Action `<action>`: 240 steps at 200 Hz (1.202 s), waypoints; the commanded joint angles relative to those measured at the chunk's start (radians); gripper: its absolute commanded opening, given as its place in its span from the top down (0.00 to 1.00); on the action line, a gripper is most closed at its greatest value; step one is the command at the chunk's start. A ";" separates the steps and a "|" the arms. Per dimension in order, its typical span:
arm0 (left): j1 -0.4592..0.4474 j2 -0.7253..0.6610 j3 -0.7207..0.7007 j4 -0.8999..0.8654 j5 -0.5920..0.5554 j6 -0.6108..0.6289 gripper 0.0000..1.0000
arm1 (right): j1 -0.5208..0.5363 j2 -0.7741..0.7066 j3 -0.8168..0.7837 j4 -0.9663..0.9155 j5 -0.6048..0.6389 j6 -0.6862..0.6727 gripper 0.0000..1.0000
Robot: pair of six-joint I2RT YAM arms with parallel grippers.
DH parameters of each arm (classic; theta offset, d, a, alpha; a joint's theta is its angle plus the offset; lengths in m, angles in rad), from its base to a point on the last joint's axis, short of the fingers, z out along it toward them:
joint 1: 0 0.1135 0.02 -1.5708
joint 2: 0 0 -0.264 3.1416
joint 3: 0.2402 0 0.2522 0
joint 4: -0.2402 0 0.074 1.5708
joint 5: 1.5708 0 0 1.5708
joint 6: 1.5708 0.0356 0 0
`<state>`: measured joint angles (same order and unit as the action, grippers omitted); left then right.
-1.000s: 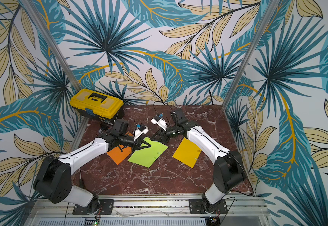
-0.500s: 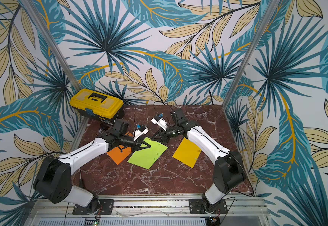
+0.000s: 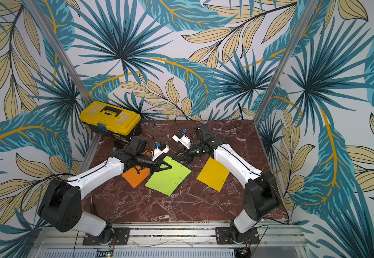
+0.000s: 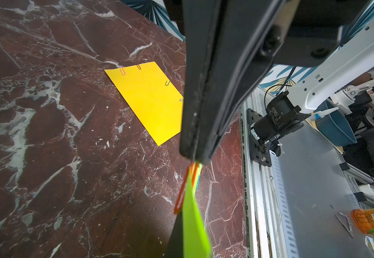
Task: Unclip the paperclips from the documents
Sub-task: Remove the paper clip from the document, then place the paper clip at the center of the board.
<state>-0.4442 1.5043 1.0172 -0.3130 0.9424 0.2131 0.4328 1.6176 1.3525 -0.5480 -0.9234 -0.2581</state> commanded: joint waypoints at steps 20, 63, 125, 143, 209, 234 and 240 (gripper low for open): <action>0.002 0.011 0.029 -0.016 0.005 0.015 1.00 | 0.001 -0.024 0.024 -0.011 0.036 -0.002 1.00; 0.002 0.014 0.031 -0.022 0.002 0.018 1.00 | -0.007 -0.028 0.032 -0.021 0.054 -0.006 1.00; 0.002 0.020 0.034 -0.032 -0.001 0.023 1.00 | -0.013 -0.034 0.029 -0.019 0.069 -0.001 1.00; 0.002 0.023 0.037 -0.037 -0.003 0.025 1.00 | -0.016 -0.036 0.028 -0.015 0.078 0.002 1.00; 0.001 0.022 0.037 -0.044 -0.024 0.031 1.00 | -0.074 -0.033 0.000 0.080 0.147 0.113 1.00; 0.002 0.019 0.038 -0.044 -0.031 0.029 1.00 | -0.129 -0.006 -0.009 0.118 0.193 0.206 1.00; 0.002 0.018 0.039 -0.044 -0.032 0.029 1.00 | -0.143 0.003 -0.009 0.122 0.208 0.227 1.00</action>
<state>-0.4442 1.5204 1.0222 -0.3412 0.9188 0.2214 0.3359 1.6142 1.3640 -0.4828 -0.7818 -0.1421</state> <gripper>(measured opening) 0.047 0.045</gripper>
